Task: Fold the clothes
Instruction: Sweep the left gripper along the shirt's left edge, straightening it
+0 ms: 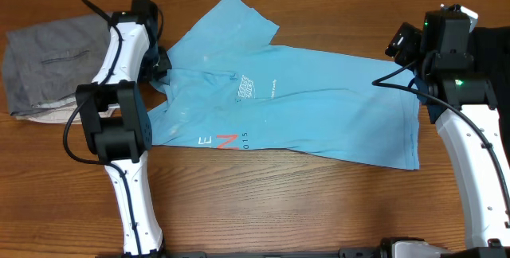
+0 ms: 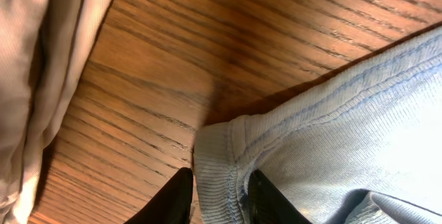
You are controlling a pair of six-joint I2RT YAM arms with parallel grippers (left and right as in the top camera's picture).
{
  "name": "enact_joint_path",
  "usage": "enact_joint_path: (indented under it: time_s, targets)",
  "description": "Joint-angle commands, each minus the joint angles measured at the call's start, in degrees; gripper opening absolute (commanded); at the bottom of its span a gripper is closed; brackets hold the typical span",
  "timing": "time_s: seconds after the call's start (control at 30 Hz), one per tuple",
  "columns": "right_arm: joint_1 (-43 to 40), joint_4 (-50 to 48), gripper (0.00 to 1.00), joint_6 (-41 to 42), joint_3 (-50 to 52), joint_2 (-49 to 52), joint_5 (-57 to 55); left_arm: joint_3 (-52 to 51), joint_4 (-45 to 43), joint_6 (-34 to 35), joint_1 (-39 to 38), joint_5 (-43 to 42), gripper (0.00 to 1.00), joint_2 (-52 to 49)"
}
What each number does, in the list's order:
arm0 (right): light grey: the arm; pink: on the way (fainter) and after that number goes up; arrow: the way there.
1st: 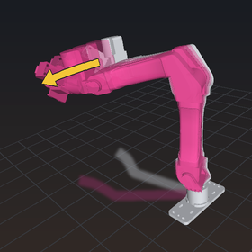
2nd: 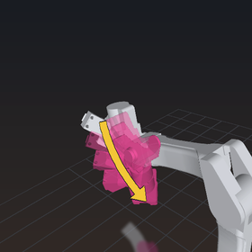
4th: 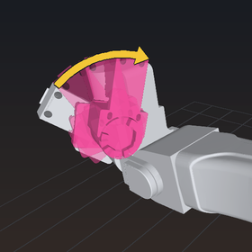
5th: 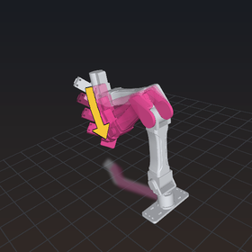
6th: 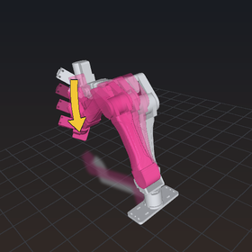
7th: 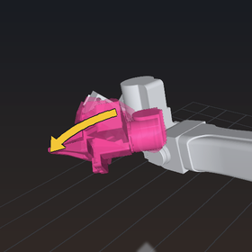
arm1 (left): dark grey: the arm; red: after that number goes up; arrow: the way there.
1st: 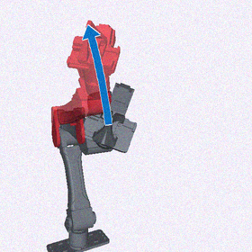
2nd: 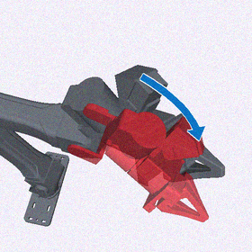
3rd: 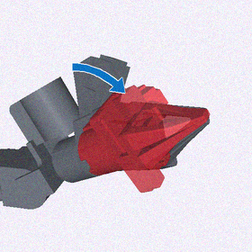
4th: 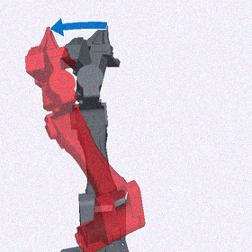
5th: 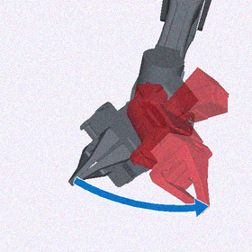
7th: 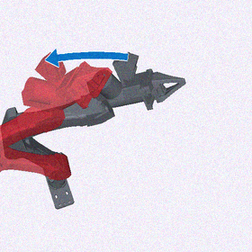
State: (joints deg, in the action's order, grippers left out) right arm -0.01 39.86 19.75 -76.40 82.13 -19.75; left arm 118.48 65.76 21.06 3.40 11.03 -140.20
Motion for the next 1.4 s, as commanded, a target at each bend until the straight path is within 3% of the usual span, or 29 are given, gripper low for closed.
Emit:
enact_joint_path:
  time_s: [0.0,0.33,0.5,0.6,0.93,1.2,1.37]
  targets:
    - [-0.1,-0.3,1.00,0.5,-0.2,0.0,-0.3,0.0,1.3,0.5,0.7,0.0,0.31,-0.2]
    - [-0.1,-0.3,1.00,0.5,-0.2,0.0,-0.3,15.5,2.6,0.4,-3.1,-1.6,0.56,10.8]
    - [-0.1,-0.3,1.00,0.5,-0.2,0.0,-0.3,23.7,1.1,-11.5,-7.6,-12.8,0.43,13.6]
    - [-0.1,-0.3,1.00,0.5,-0.2,0.0,-0.3,28.4,-0.5,-14.0,-11.0,-13.0,0.46,13.6]
    - [-0.1,-0.3,1.00,0.5,-0.2,0.0,-0.3,30.8,-10.1,-16.0,-14.7,-14.7,0.48,10.7]
    - [-0.1,-0.3,1.00,0.5,-0.2,0.0,-0.3,30.8,-11.4,-20.9,-14.7,-15.5,0.55,0.0]
    - [-0.1,-0.3,1.00,0.5,-0.2,0.0,-0.3,30.8,-18.0,-21.8,-14.2,-15.1,0.54,-5.7]
